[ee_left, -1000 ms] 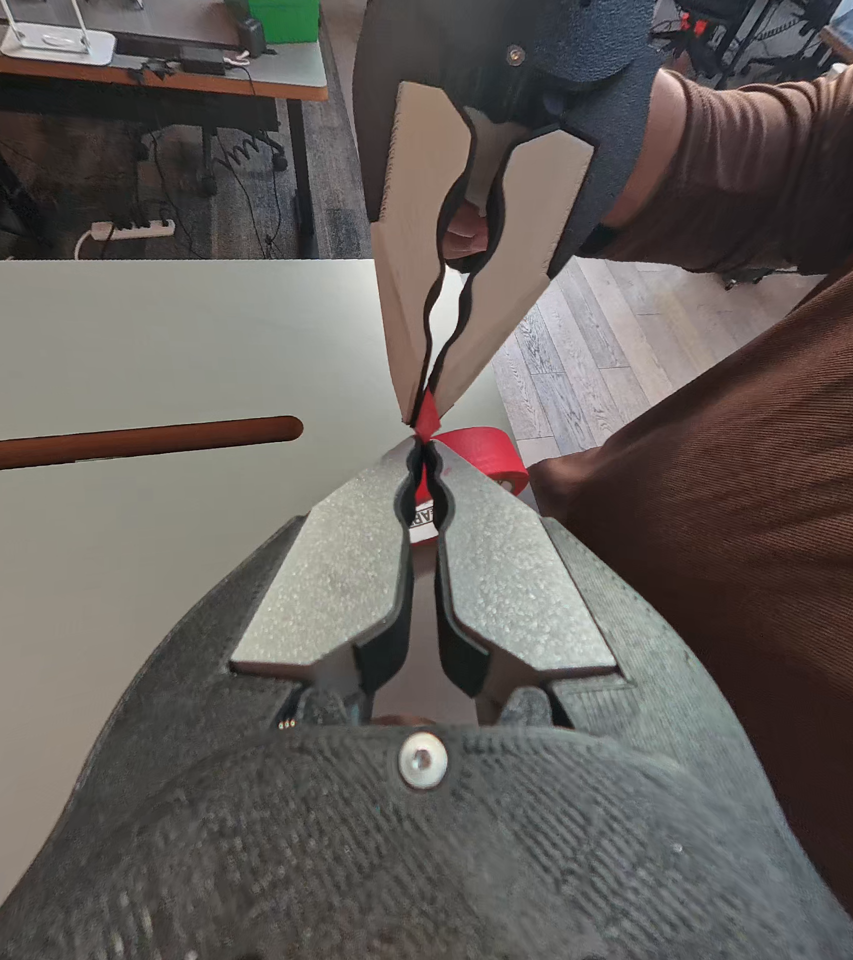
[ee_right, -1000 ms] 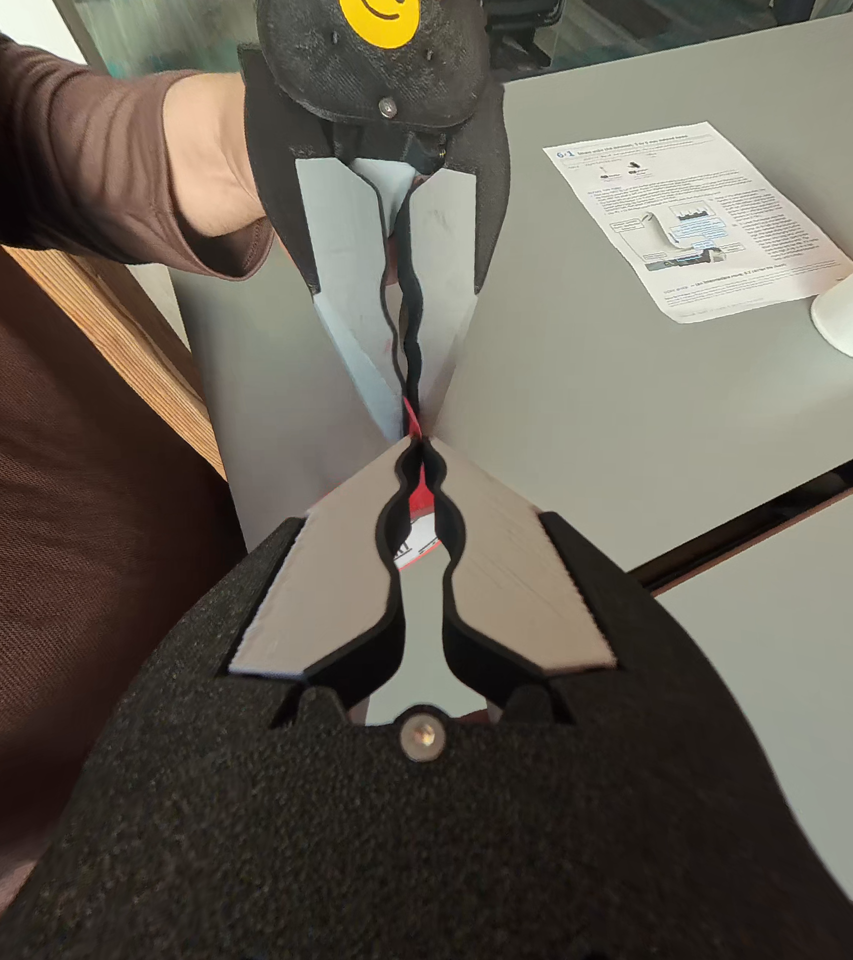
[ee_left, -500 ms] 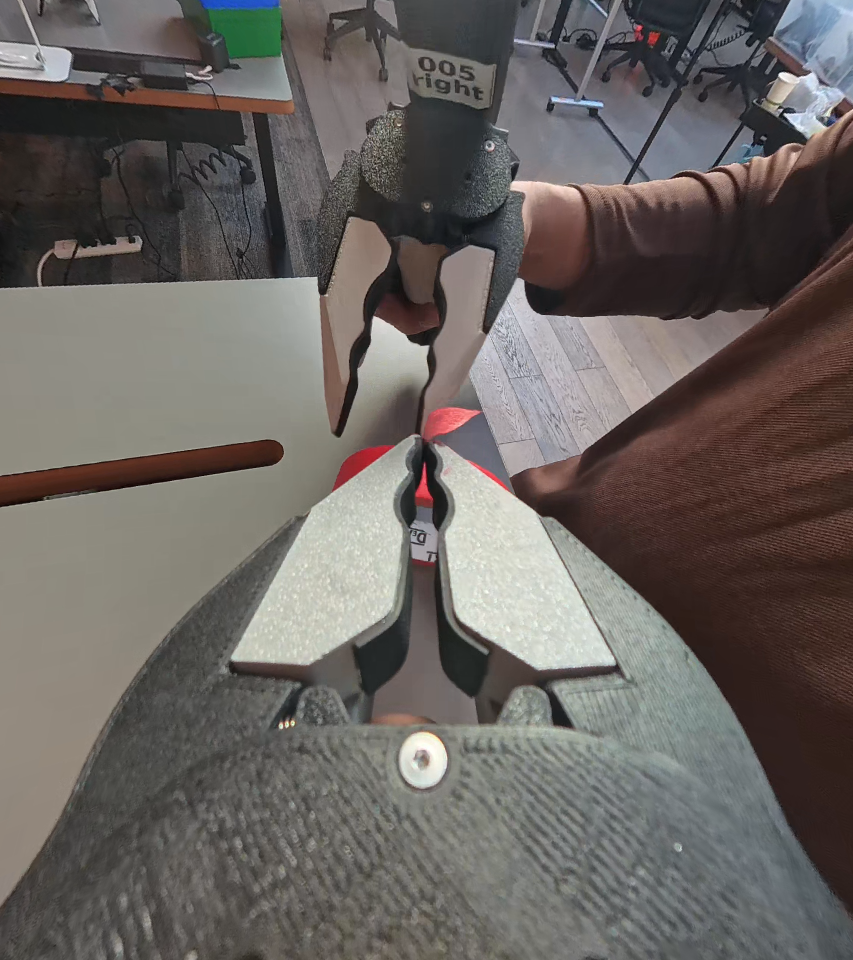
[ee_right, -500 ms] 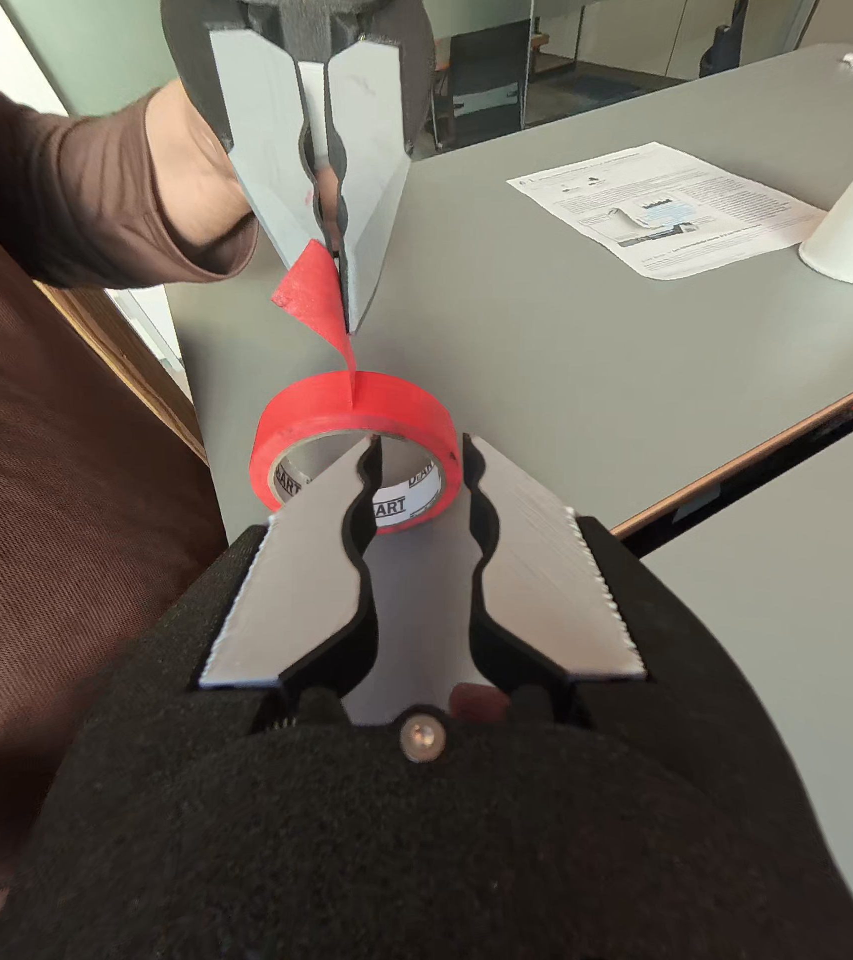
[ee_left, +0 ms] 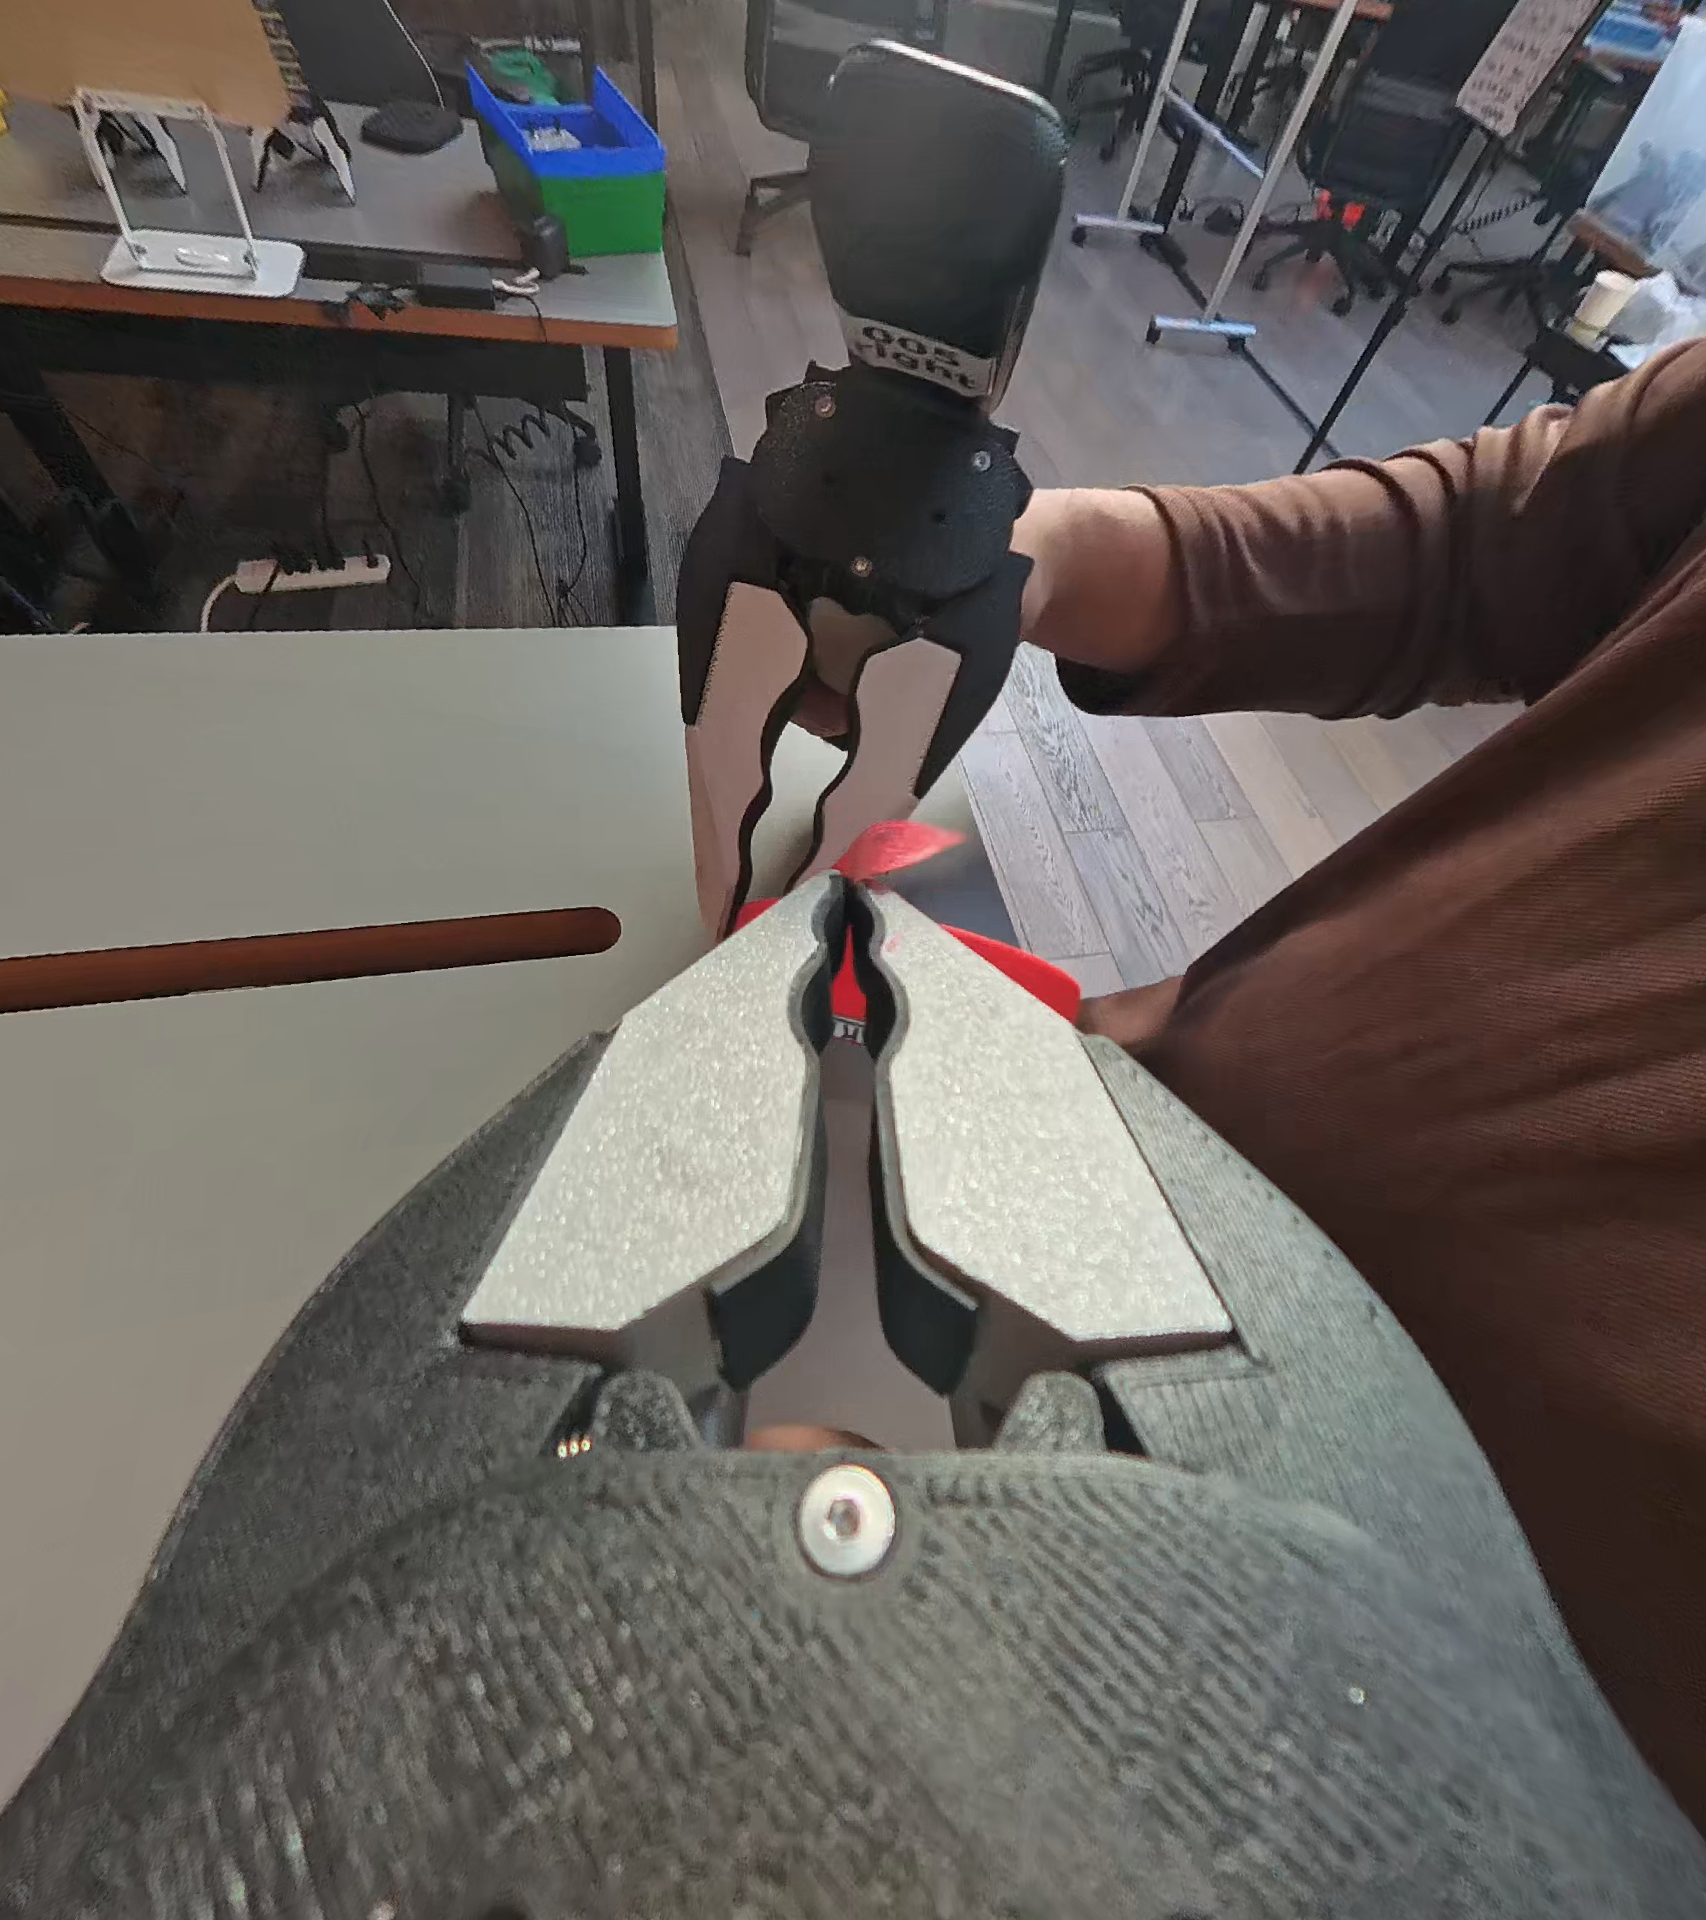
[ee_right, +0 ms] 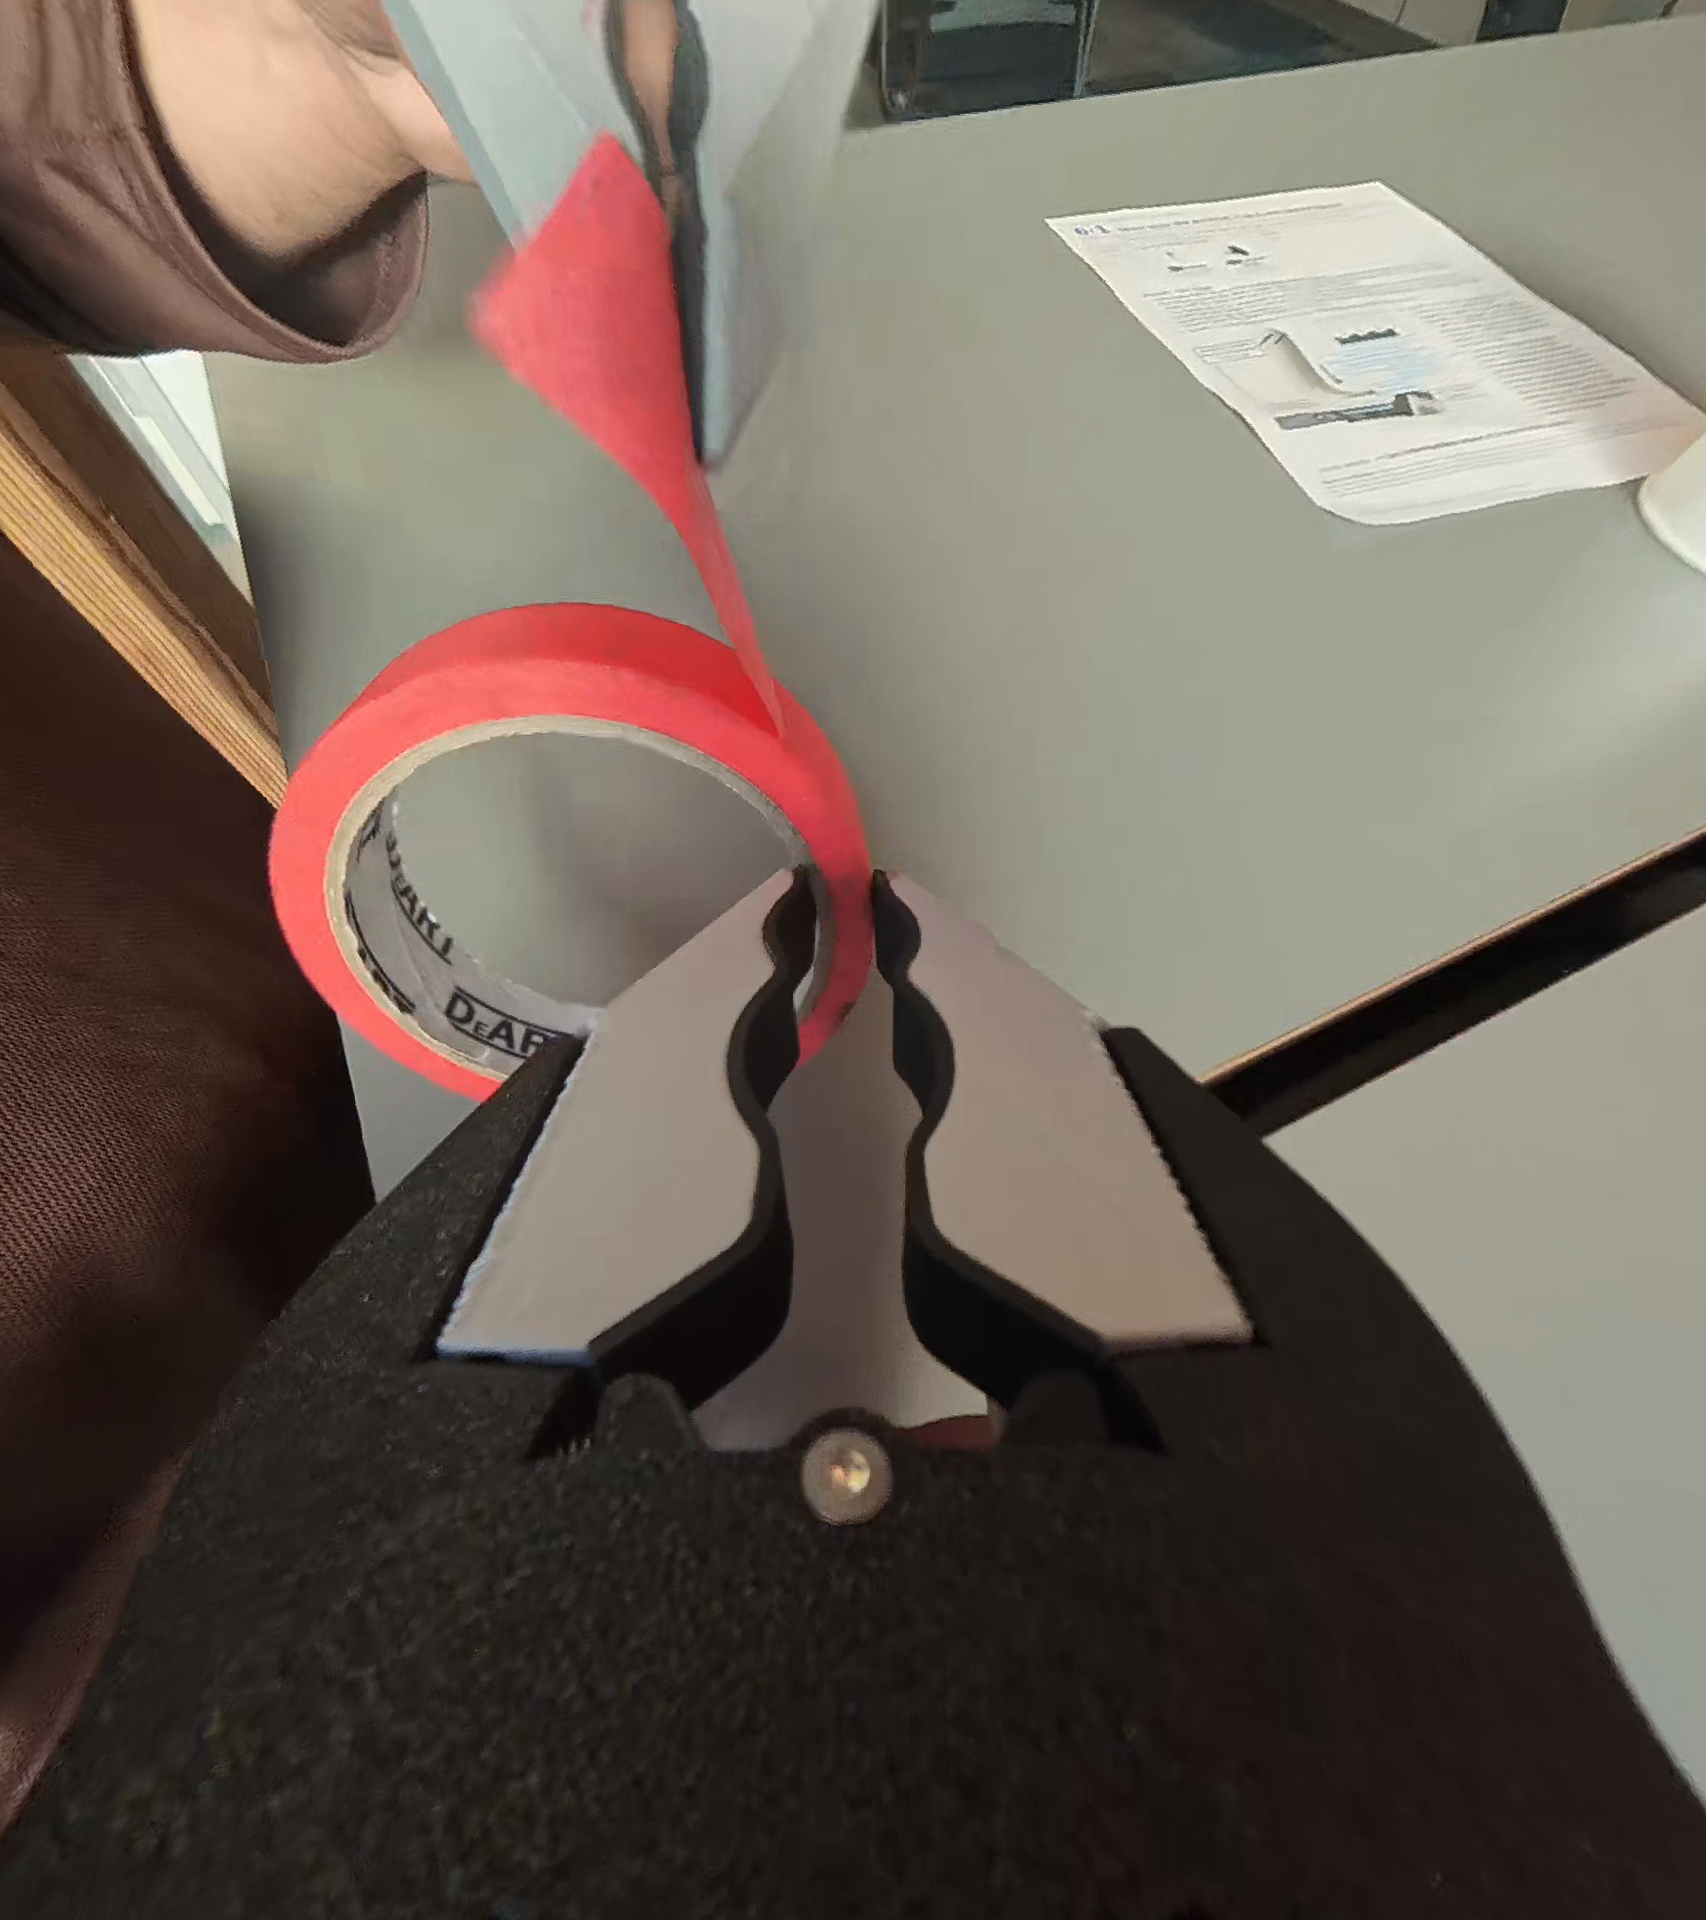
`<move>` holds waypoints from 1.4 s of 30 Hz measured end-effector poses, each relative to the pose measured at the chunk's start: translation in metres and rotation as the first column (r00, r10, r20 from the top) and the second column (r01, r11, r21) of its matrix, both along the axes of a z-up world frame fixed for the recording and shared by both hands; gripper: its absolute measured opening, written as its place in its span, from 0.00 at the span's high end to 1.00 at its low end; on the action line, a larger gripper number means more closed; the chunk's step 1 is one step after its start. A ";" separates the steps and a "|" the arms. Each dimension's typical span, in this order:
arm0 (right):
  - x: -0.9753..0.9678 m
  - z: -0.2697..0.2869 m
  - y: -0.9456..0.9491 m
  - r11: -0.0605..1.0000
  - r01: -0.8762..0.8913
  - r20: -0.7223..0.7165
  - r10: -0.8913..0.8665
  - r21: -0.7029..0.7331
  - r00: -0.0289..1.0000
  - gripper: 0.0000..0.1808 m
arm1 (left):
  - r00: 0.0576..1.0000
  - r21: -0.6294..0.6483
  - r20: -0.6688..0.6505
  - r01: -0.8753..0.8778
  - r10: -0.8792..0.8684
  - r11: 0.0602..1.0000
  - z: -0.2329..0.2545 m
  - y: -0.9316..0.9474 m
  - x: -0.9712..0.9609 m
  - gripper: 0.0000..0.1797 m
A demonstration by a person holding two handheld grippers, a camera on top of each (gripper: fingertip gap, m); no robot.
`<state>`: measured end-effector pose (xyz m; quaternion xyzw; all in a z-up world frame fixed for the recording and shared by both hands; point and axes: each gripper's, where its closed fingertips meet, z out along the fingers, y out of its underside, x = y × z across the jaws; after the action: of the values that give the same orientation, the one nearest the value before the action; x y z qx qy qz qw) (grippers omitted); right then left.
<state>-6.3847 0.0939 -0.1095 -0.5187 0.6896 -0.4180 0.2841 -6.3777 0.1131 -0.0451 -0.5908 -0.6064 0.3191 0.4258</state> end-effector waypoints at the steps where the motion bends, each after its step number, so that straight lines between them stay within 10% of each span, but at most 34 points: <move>1: -0.004 -0.003 -0.003 1.000 0.010 -0.028 -0.009 0.005 1.000 0.95 | 1.000 0.011 -0.021 -0.010 0.010 1.000 0.002 0.000 0.002 1.00; 8: -0.023 -0.030 -0.008 0.981 0.043 -0.224 0.000 0.187 0.975 0.95 | 0.986 0.134 -0.076 -0.135 0.146 0.982 -0.007 -0.016 0.021 1.00; 21: -0.009 -0.059 -0.020 0.998 0.060 -0.637 -0.039 0.012 0.770 0.85 | 0.940 0.344 -0.030 -0.309 0.339 0.887 -0.079 -0.049 0.077 1.00; 42: 0.069 -0.025 -0.022 0.923 0.278 -0.220 -0.223 0.266 0.950 0.71 | 0.876 0.355 0.046 -0.463 0.480 0.812 -0.092 -0.053 0.107 1.00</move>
<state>-6.3154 0.0715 -0.1350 -0.4146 0.8282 -0.2936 0.2366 -6.2706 0.0605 -0.1374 -0.3279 -0.7714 0.3130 0.4467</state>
